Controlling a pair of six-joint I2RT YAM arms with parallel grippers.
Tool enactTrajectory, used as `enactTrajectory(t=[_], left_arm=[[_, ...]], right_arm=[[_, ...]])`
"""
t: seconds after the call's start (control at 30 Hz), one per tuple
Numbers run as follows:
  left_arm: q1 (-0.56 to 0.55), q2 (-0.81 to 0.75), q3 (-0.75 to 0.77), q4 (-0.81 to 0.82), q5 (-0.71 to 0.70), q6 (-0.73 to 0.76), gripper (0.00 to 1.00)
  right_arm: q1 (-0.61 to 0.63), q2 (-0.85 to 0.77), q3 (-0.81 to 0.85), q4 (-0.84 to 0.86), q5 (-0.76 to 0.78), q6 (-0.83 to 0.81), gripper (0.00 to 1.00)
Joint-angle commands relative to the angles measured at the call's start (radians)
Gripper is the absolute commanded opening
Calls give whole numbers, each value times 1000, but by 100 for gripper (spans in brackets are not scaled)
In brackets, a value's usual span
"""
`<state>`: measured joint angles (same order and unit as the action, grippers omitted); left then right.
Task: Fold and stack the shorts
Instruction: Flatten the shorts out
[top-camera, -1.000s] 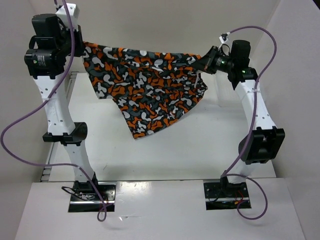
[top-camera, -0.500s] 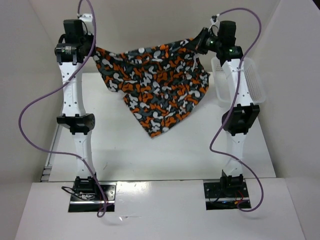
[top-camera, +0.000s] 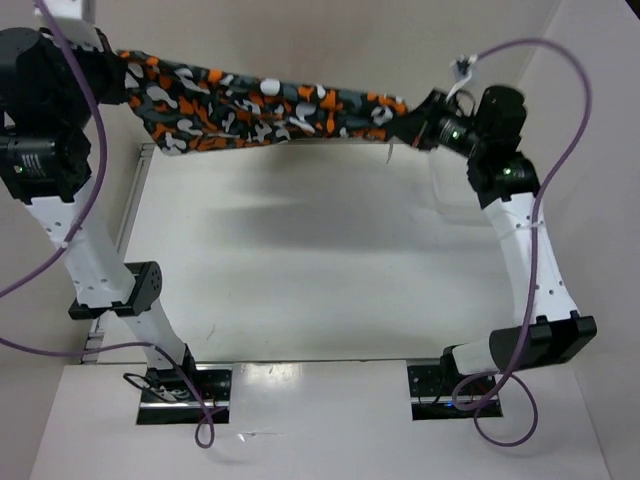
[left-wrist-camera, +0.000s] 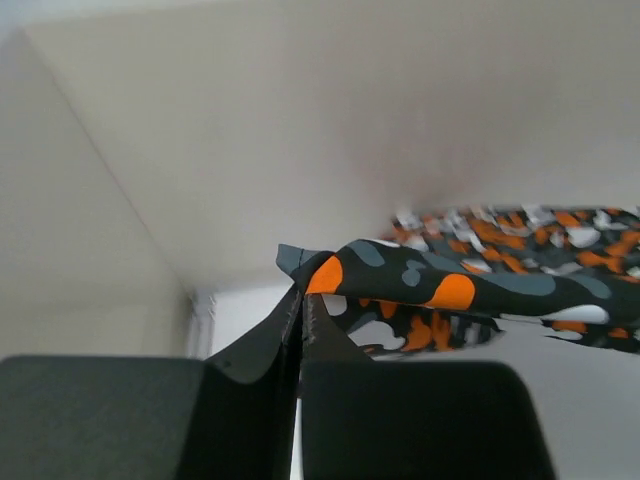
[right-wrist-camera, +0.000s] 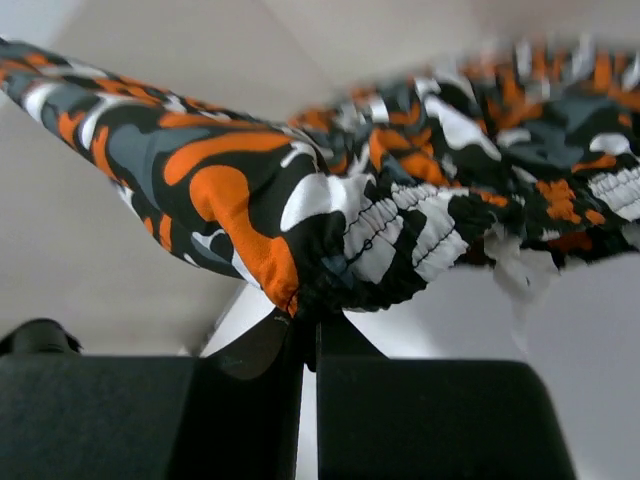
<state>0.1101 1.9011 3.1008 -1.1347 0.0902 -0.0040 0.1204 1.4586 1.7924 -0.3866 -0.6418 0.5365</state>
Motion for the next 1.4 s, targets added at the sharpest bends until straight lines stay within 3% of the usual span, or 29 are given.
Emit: enactTrajectory(t=[0.0, 0.1, 0.13, 0.2, 0.23, 0.3, 0.4, 0.5, 0.6, 0.63, 0.77, 0.8, 0.9, 1.03, 1.13, 1.23, 1.27, 1.37], left_arm=[[14, 2, -276, -171, 71, 4, 0], [14, -101, -503, -137, 104, 4, 0], [14, -140, -716, -108, 105, 4, 0], [-31, -308, -1002, 46, 25, 4, 0], [-50, -373, -1302, 106, -15, 4, 0], [-107, -534, -1552, 220, -142, 4, 0], [-116, -632, -1840, 221, -196, 4, 0], [-116, -674, -1996, 179, -196, 4, 1], [-116, -726, -2071, 179, -196, 4, 8], [-106, -749, -2113, 179, -207, 4, 13], [-96, -771, -2202, 188, -253, 4, 46], [-96, -771, -2214, 188, -276, 4, 55], [-50, -780, -2246, 219, -309, 4, 67], [-7, -780, -2256, 298, -331, 4, 74], [19, -729, -2256, 383, -331, 4, 74], [117, -634, -2225, 501, -268, 4, 74], [134, -607, -2207, 522, -194, 4, 74], [134, -473, -2099, 590, -56, 4, 75]], right_arm=[[-2, -24, -351, 22, 25, 13, 0], [38, -93, -606, 6, 54, 13, 0], [48, -93, -658, -7, 54, 13, 0], [71, -106, -787, -62, 85, 13, 0], [87, -106, -824, -78, 96, 13, 0], [120, -127, -927, -103, 131, 32, 0], [218, -138, -1008, -115, 175, 91, 1], [280, -127, -1030, -146, 201, 132, 3], [303, -113, -1059, -184, 255, 172, 9], [303, -138, -1074, -193, 266, 195, 18], [303, -233, -1085, -248, 349, 238, 46], [303, -250, -1094, -267, 369, 252, 50], [332, -319, -1070, -357, 402, 273, 54], [439, -418, -1070, -402, 482, 350, 55], [440, -385, -1133, -315, 450, 381, 61], [440, -319, -1156, -203, 476, 393, 62], [440, -319, -1156, -161, 476, 393, 67], [440, -246, -1156, -58, 492, 405, 73]])
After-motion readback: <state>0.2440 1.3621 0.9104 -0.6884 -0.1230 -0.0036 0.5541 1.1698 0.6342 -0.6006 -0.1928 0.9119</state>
